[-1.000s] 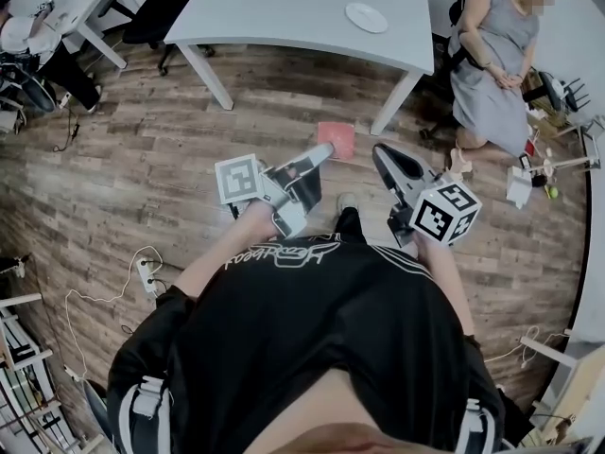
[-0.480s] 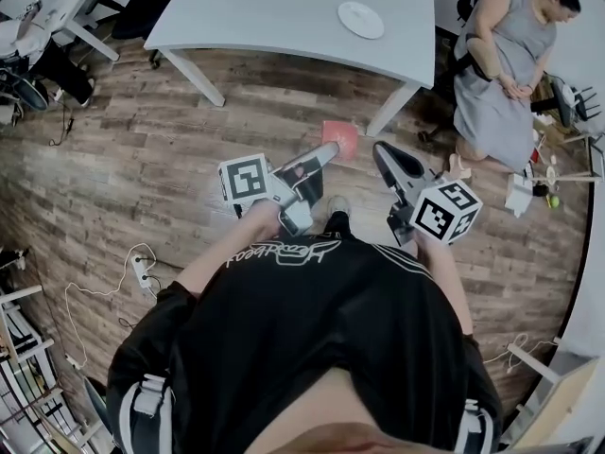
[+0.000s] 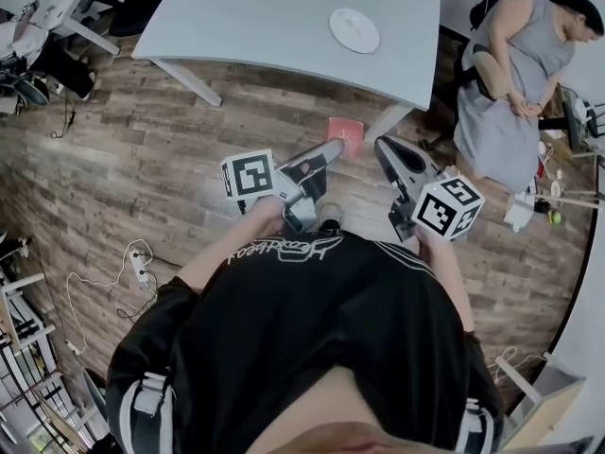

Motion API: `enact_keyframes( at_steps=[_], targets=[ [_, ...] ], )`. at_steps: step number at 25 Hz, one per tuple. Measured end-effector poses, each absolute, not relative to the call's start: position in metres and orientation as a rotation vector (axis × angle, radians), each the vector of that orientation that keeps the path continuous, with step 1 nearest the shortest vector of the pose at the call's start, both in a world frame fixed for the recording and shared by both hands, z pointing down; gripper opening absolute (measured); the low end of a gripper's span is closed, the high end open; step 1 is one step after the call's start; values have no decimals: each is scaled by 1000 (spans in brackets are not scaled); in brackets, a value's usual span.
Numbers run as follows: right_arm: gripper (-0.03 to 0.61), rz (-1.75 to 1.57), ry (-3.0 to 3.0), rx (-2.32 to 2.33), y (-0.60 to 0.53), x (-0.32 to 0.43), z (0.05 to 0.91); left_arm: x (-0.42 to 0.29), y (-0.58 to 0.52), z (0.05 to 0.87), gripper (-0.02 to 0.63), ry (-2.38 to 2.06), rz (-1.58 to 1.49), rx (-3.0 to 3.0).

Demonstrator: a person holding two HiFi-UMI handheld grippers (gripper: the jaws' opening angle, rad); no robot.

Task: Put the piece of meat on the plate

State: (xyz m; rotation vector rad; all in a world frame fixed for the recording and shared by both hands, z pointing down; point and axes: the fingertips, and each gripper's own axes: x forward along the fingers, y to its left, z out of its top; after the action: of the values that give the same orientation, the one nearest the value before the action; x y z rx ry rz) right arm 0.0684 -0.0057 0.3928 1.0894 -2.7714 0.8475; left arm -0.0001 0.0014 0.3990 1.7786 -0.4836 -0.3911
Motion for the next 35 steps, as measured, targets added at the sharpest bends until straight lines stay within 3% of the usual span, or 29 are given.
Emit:
enact_keyframes(
  at_steps=[24,35],
  targets=[
    [20,815,-2786,1076,-101,107,392,31,-88,399,81,-497,-439,1770],
    [20,859,-2750,1119,-207,93,392,16,-202,397,81,-488,-396,1766]
  ],
)
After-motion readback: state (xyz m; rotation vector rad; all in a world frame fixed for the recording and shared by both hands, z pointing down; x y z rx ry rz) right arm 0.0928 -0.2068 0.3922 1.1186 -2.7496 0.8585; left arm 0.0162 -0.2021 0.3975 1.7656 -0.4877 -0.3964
